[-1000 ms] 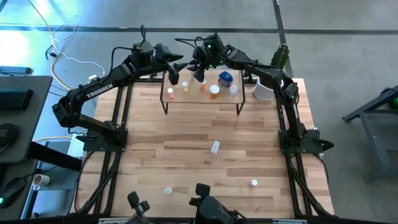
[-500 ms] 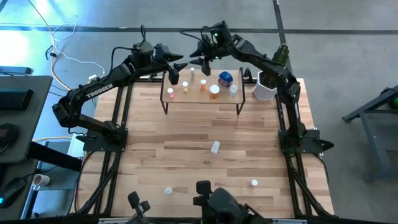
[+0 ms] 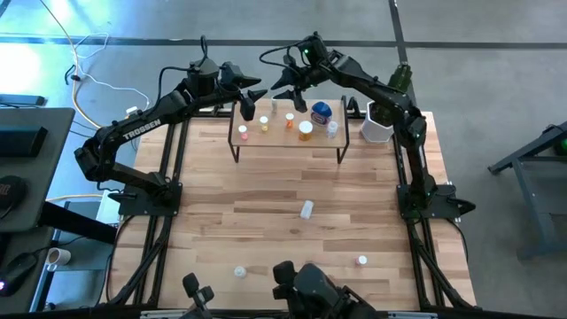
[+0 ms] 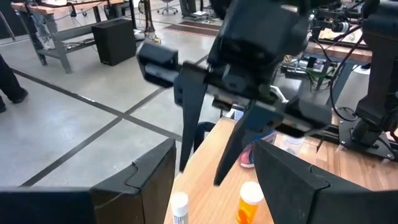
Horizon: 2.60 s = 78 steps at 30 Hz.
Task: Pick and place medicine bottles onto shelf by color
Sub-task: Put the white yellow pill bottle on the shelf
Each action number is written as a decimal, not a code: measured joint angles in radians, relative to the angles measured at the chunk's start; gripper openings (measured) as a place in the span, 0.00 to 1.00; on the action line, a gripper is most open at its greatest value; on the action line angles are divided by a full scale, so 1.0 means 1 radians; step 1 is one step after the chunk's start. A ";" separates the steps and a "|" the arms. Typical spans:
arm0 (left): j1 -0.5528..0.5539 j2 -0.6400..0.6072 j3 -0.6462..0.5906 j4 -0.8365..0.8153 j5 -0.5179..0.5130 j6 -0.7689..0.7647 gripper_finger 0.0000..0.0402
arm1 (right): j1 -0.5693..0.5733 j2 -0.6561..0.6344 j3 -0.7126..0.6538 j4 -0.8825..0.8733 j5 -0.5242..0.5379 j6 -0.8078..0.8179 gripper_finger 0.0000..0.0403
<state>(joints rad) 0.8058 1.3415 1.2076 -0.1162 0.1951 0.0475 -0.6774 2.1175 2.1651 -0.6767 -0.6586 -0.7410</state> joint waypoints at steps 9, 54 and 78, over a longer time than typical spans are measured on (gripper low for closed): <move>0.000 0.000 0.000 0.000 0.000 -0.002 0.51 | -0.001 0.043 0.000 0.001 0.012 0.026 0.33; 0.000 0.000 0.000 -0.035 0.000 0.000 0.51 | 0.011 0.088 -0.001 -0.023 0.132 0.135 0.25; 0.000 0.000 0.000 -0.038 -0.229 0.073 0.51 | 0.023 0.081 -0.001 -0.038 0.191 0.369 0.18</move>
<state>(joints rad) 0.8055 1.3415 1.2078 -0.1544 -0.0343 0.1209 -0.6545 2.1980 2.1643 -0.7144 -0.4678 -0.3725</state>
